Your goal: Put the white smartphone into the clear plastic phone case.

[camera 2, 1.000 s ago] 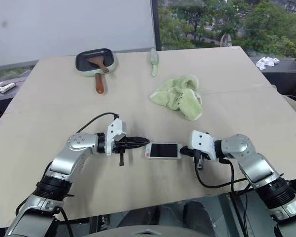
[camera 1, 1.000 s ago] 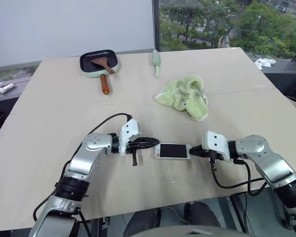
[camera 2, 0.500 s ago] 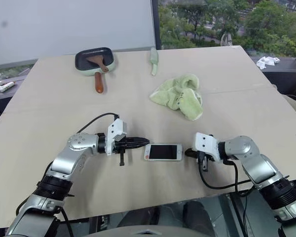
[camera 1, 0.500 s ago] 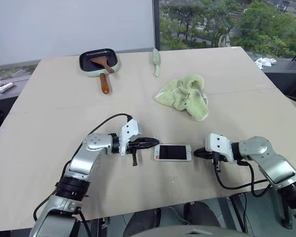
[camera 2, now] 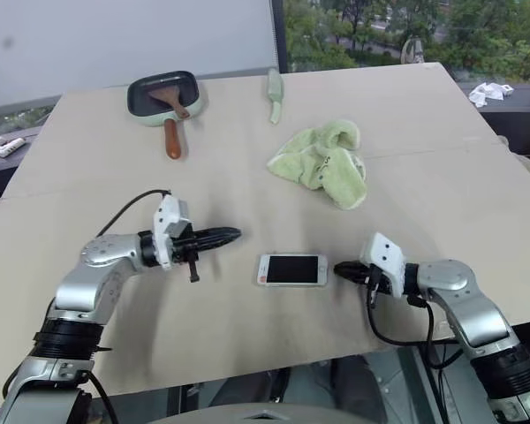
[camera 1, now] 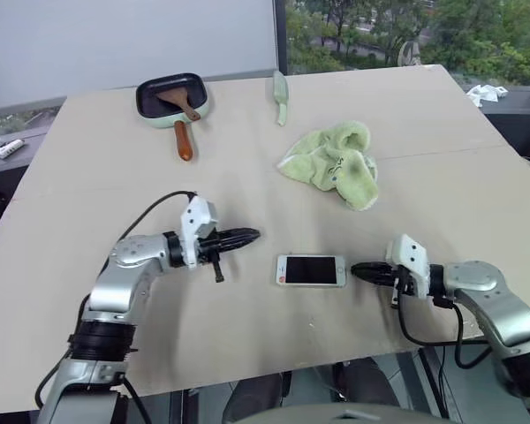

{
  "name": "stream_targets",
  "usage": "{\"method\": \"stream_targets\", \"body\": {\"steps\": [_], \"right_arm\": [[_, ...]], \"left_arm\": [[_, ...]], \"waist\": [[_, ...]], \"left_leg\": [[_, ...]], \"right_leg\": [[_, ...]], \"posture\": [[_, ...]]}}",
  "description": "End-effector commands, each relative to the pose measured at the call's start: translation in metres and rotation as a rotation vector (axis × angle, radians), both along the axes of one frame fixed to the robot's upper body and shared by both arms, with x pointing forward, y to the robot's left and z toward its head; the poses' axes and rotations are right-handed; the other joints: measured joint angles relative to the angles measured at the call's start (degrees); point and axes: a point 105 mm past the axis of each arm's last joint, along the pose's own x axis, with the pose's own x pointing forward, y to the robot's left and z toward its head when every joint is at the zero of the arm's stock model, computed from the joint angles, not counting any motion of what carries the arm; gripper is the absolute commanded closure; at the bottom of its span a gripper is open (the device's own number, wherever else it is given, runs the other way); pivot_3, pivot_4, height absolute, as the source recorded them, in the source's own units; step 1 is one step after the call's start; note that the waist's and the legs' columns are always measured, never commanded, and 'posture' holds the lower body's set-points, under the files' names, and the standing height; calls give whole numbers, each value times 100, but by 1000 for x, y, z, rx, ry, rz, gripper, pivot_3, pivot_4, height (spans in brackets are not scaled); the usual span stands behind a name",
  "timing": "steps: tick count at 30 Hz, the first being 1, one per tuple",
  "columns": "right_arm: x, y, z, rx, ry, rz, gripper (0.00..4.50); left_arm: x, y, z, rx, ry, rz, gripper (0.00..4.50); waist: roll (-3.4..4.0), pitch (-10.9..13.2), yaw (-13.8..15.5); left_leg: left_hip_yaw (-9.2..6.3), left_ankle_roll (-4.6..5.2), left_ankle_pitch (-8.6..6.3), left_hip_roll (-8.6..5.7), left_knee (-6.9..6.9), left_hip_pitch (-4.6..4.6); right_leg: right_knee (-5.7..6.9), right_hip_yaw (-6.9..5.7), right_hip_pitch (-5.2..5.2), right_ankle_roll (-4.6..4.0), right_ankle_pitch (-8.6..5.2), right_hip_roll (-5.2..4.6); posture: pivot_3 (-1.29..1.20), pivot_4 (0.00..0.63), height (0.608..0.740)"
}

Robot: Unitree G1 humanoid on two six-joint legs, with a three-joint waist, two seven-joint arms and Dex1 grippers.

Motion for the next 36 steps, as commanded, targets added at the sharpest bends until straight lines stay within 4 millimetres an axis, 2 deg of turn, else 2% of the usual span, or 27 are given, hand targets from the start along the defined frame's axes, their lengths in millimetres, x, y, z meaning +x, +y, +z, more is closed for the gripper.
{"method": "stream_targets", "body": {"steps": [1,5,6,7,8,13,16,21,22,23,27,32,36], "right_arm": [[0,-8,17,59,-18,-42,3064],[-1,-13,23,80,-27,-65,1209],[0,-15,24,82,-37,-78,599],[0,-16,26,92,-42,-88,227],[-2,-17,28,104,-37,-92,21],[-24,-13,29,104,-4,-32,21],[-32,-4,26,98,-12,11,844],[-31,6,20,69,-52,43,3524],[-28,9,21,73,-71,43,3847],[-25,11,21,78,-89,41,4401],[-19,18,16,64,-160,42,4463],[-26,23,10,130,-178,44,4463],[-25,25,12,213,-169,4,4463]], "left_arm": [[-9,6,5,28,-28,-18,4500],[-17,3,-3,36,-3,-45,4500],[-18,2,-6,40,3,-53,4500],[-18,0,-8,41,8,-62,4500],[-18,-2,-10,37,13,-72,4500],[-19,-17,-16,14,29,-128,4500],[-21,-32,-22,3,33,-176,4500],[-23,-53,-22,-8,23,-230,4500],[-23,-56,-22,-8,21,-238,4500],[-24,-58,-22,-8,20,-243,4500],[-23,-61,-21,-3,15,-251,4500],[-22,-61,-18,-2,13,-251,4500],[-23,-62,-14,0,13,-249,4500]], "waist": [[4,16,-14],[11,55,-27],[12,59,-28],[13,64,-28],[15,67,-27],[17,71,-17],[15,73,-23],[13,74,-42],[13,74,-43],[12,74,-42],[11,74,-33],[11,74,-31],[12,73,-45]], "left_leg": [[0,0,0,0,-3,-2],[0,0,0,3,-10,-5],[0,0,0,3,-10,-7],[0,0,0,3,-10,-8],[1,0,0,3,-10,-8],[3,0,0,2,-9,-12],[3,0,0,2,-8,-12],[11,-2,2,5,-2,-6],[11,-3,2,5,-2,-4],[12,-3,2,6,-2,-3],[13,-3,3,5,0,-4],[12,-4,3,4,0,-5],[18,-3,3,4,3,-3]], "right_leg": [[-1,0,-2,-1,0,0],[-3,0,-10,-2,-1,1],[-2,0,-13,-2,-1,1],[-2,-1,-13,-2,-1,2],[-2,-1,-13,-2,-1,1],[-3,-1,-15,-1,-1,-1],[-3,-1,-15,-1,-1,-1],[7,5,-14,0,0,4],[8,6,-14,0,0,4],[9,7,-14,0,0,4],[9,7,-14,0,0,5],[8,7,-15,-1,0,6],[10,12,-15,-1,0,7]], "posture": [[0,150,740],[0,150,740],[0,150,740],[0,150,740],[0,150,740],[0,150,740],[0,150,740],[0,150,740],[0,150,740],[0,150,740],[0,150,740],[0,150,740],[0,150,740]]}}
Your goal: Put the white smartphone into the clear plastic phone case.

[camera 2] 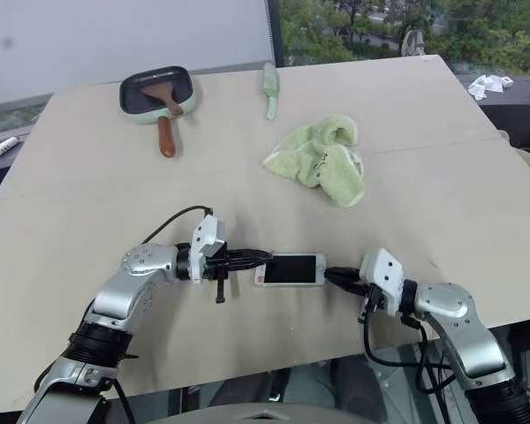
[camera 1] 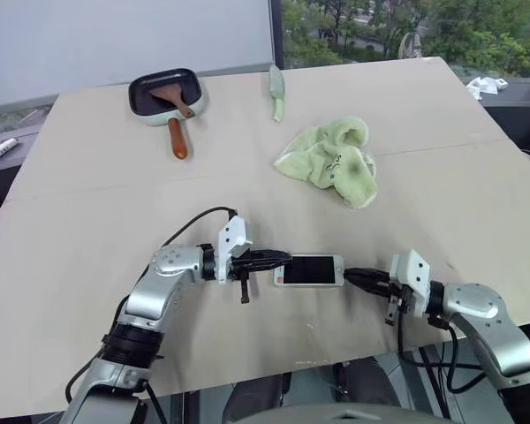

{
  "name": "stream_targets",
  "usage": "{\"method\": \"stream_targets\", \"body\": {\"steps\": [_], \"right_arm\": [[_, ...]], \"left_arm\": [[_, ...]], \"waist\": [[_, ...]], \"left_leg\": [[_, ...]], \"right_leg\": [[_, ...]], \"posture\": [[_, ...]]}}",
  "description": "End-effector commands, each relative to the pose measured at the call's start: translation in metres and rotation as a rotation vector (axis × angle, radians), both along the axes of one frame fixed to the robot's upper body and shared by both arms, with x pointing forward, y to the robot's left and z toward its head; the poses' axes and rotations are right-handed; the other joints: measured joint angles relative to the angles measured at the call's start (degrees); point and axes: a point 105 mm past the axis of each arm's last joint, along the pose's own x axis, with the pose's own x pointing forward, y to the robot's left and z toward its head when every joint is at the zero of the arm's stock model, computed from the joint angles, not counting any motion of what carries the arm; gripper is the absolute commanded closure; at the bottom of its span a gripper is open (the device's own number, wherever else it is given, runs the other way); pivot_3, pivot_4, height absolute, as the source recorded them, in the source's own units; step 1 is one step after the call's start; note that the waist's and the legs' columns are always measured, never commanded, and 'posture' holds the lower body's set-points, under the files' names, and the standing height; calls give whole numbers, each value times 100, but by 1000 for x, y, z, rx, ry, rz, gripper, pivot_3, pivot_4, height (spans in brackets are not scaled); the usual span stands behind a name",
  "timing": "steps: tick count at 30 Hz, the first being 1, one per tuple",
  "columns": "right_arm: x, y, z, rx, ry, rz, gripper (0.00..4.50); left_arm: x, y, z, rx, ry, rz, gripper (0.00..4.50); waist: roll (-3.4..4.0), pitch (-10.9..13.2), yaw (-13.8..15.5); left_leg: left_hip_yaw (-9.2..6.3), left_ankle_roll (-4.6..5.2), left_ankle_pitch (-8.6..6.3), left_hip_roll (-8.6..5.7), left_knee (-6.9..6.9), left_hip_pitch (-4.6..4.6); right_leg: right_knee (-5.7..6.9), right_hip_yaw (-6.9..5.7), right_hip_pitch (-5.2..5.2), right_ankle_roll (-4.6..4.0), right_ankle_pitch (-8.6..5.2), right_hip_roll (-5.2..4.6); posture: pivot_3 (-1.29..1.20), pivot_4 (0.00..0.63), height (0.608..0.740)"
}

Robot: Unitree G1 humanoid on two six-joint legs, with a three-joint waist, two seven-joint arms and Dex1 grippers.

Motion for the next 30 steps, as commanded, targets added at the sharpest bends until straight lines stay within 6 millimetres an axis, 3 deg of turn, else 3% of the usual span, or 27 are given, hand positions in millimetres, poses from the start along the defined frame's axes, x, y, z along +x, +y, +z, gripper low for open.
{"method": "stream_targets", "body": {"steps": [1,17,30], "right_arm": [[1,3,11,92,-30,-24,4463],[-2,17,-1,151,-27,19,4463],[-6,26,-14,99,0,97,4463]], "left_arm": [[-2,-3,13,-6,-41,-14,4500],[0,-4,14,3,-35,-12,4500],[-3,3,-14,111,-15,-27,4500]], "waist": [[0,0,-8],[2,-1,-8],[0,-6,-27]], "left_leg": [[2,0,0,1,0,4],[6,-4,3,3,8,10],[14,-5,3,3,29,18]], "right_leg": [[3,2,0,0,0,1],[15,4,1,-4,3,7],[44,7,1,-5,3,8]], "posture": [[0,150,740],[0,150,740],[0,150,740]]}}
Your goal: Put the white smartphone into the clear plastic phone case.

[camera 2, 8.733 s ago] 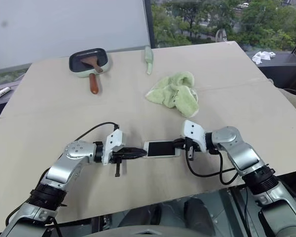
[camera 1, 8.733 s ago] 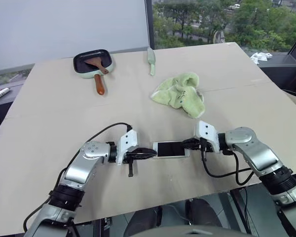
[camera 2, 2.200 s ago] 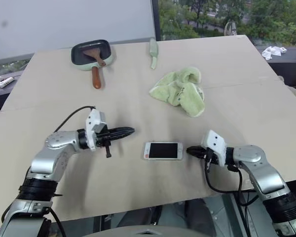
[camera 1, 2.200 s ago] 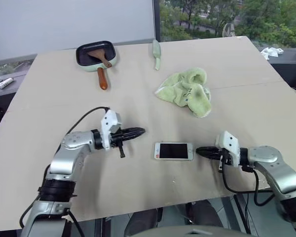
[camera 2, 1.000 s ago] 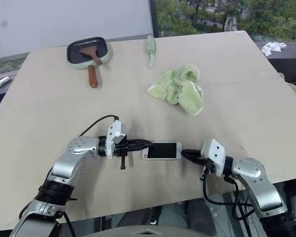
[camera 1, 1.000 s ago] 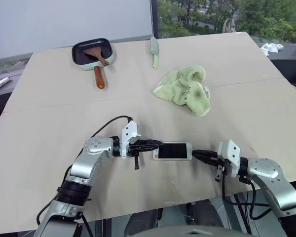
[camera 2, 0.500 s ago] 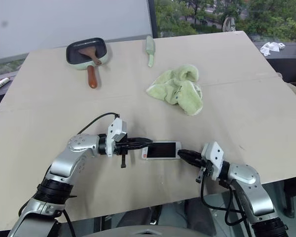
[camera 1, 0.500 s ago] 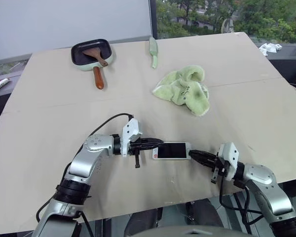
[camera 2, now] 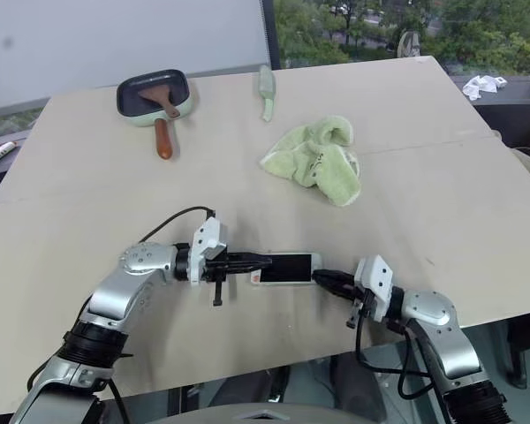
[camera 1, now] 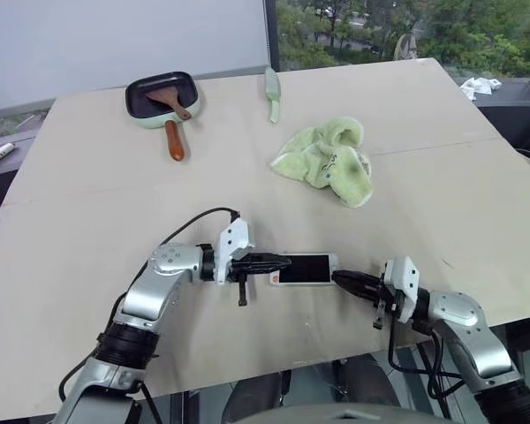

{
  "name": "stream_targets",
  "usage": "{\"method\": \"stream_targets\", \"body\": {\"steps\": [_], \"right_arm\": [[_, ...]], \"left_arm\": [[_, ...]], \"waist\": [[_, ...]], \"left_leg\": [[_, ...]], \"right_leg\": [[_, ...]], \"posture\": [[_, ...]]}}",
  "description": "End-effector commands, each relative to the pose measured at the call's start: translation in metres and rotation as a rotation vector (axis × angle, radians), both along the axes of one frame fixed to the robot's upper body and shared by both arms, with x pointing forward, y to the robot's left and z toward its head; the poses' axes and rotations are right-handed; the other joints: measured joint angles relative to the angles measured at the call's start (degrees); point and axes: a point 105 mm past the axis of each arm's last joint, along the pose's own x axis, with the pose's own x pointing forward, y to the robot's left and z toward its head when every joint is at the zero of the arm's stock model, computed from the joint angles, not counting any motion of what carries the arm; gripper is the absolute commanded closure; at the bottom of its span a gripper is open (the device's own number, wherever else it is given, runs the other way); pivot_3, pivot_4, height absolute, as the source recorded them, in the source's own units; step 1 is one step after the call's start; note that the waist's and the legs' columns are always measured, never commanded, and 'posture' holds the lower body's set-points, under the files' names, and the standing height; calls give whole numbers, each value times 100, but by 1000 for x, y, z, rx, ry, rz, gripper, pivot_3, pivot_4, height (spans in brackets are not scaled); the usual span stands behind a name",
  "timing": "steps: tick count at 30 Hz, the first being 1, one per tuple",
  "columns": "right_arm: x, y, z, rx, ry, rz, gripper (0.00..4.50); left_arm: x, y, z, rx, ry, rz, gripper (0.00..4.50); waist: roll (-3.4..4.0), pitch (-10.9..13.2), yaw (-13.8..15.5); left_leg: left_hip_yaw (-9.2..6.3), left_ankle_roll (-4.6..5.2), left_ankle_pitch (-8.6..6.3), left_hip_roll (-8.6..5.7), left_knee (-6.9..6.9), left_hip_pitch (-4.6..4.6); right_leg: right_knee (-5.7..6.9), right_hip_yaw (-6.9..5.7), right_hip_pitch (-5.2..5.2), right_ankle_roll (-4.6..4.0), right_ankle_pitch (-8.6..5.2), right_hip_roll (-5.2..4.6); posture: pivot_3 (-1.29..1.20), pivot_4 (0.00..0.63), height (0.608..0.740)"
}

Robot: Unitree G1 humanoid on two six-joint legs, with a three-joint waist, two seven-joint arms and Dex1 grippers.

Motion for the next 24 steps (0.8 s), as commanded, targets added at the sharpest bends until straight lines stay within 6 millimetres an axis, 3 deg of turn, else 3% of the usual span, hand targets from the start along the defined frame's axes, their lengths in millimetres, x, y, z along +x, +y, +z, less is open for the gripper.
{"method": "stream_targets", "body": {"steps": [1,11,24], "right_arm": [[-4,5,-10,-54,10,43,4463],[-3,4,-24,-151,40,55,4463],[-2,2,-39,-255,72,70,4463]], "left_arm": [[3,-1,-4,50,-41,-7,4500],[1,3,-16,135,-32,-25,4500],[8,2,-13,152,-42,-4,4500]], "waist": [[-1,-3,1],[-15,-60,-45],[-19,-111,-82]], "left_leg": [[0,0,0,0,4,1],[9,1,-1,0,29,20],[14,2,-2,-1,29,44]], "right_leg": [[3,0,1,0,0,0],[33,3,16,0,-1,1],[38,6,30,1,-1,1]], "posture": [[0,150,740],[0,150,740],[0,150,740]]}}
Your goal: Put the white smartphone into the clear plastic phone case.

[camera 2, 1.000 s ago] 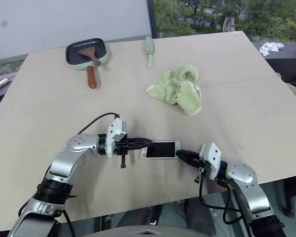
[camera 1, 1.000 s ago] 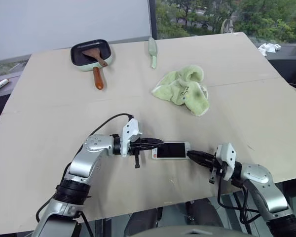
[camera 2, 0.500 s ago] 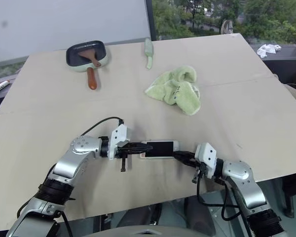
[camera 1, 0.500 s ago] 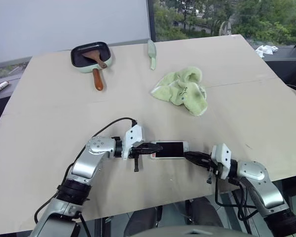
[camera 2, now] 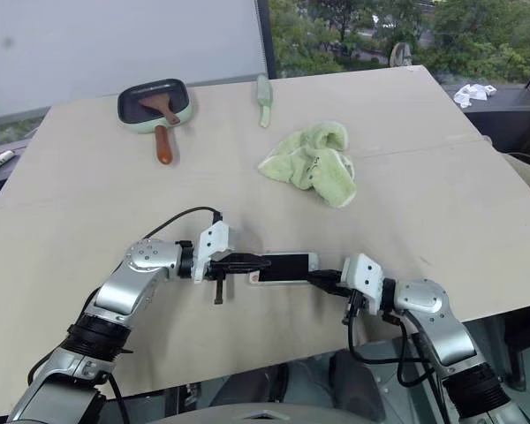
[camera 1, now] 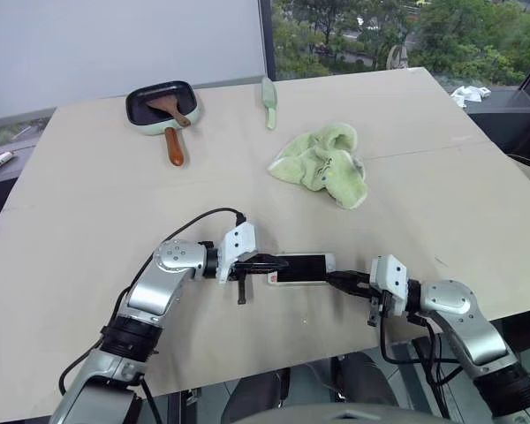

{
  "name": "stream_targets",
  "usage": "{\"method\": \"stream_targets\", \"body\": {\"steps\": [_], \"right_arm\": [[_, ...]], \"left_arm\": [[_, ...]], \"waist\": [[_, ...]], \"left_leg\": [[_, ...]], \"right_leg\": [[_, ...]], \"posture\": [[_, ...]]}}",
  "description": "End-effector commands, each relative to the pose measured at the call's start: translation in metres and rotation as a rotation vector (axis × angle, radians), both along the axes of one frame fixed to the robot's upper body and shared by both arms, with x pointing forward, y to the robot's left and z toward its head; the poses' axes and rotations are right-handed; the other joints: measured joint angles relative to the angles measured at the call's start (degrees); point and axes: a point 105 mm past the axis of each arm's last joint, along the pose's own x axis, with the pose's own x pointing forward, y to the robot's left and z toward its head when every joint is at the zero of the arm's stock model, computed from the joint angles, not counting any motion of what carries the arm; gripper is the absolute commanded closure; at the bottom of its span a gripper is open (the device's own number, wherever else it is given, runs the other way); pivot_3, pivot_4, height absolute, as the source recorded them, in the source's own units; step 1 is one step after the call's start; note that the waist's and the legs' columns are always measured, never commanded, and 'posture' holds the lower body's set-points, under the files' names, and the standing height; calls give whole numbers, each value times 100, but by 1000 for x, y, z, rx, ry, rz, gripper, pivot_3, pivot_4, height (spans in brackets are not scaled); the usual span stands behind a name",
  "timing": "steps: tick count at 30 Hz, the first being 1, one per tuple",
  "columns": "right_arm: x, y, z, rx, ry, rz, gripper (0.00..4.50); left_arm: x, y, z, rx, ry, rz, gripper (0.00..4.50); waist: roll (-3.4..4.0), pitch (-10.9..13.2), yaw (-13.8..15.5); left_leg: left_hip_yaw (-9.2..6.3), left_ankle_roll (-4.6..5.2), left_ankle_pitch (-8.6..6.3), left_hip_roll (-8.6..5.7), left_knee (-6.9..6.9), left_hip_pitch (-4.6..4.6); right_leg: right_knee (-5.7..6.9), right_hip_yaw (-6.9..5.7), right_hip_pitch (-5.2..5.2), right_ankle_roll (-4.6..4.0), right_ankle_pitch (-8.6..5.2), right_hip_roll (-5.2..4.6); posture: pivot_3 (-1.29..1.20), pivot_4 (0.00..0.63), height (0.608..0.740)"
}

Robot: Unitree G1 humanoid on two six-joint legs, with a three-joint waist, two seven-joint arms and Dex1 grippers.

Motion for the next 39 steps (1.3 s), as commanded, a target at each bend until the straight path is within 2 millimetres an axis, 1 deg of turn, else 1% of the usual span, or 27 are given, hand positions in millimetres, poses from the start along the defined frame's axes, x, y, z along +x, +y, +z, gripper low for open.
{"method": "stream_targets", "body": {"steps": [1,8,14,18,21,25,28,29,31,33,35,37,39], "right_arm": [[-7,-4,-33,-105,110,-8,4463],[-5,-1,-42,-124,188,-1,4463],[-3,-7,-54,-168,255,-18,4463],[-7,-11,-60,-208,302,-7,4463],[-8,-11,-59,-207,313,-2,4463],[-5,-13,-46,-160,282,-14,4463],[-1,-13,-26,-69,277,-26,4463],[1,-13,-16,-18,266,-30,4463],[4,-14,-1,45,250,-39,4463],[10,-18,28,164,213,-57,4463],[11,-22,47,232,192,-58,4463],[11,-26,54,248,184,-65,4463],[12,-28,53,195,175,-68,4463]], "left_arm": [[-2,1,-8,37,23,3,4500],[-2,2,-4,36,17,10,4500],[-1,1,-3,33,11,13,4500],[-1,0,-1,30,6,13,4500],[0,0,-1,28,4,15,4500],[0,1,-1,30,-1,19,4500],[1,2,-2,39,-7,22,4500],[1,2,-2,34,-7,23,4500],[1,1,-2,28,-6,24,4500],[0,1,-2,26,-7,24,4500],[0,0,-2,21,-8,25,4500],[0,-1,-2,17,-8,26,4500],[0,-2,-2,16,-8,25,4500]], "waist": [[-2,-6,-12],[-10,-17,-55],[-12,-25,-52],[-20,-45,-52],[-25,-59,-50],[-27,-60,-33],[-22,-57,-13],[-20,-55,0],[-14,-48,29],[-3,-36,43],[14,-23,57],[17,-21,63],[20,-19,88]], "left_leg": [[1,0,0,0,0,2],[7,1,-1,2,-2,31],[8,6,-4,5,-4,53],[8,3,-2,5,-4,53],[7,8,-5,5,-4,54],[5,8,-6,4,-4,54],[1,6,-5,4,-4,50],[-1,6,-5,3,-4,48],[-5,7,-5,2,-4,41],[-7,8,-6,2,-5,33],[-6,9,-6,1,-5,22],[-5,9,-6,2,-5,14],[-8,8,-6,2,-5,6]], "right_leg": [[1,1,1,0,0,0],[3,8,26,1,-1,1],[3,7,46,1,-2,3],[3,8,46,1,-2,3],[2,7,49,1,-2,3],[1,5,51,2,-2,2],[-4,6,50,2,-2,0],[-6,6,50,1,-2,0],[-13,8,49,2,-2,-2],[-19,8,45,2,-2,-2],[-20,13,34,2,-1,-5],[-19,13,25,2,-1,-5],[-18,10,18,2,-1,-5]], "posture": [[0,150,740],[0,150,740],[0,150,740],[0,150,740],[0,150,740],[0,150,740],[0,150,740],[0,150,740],[0,150,740],[0,150,740],[0,150,740],[0,150,740],[0,150,740]]}}
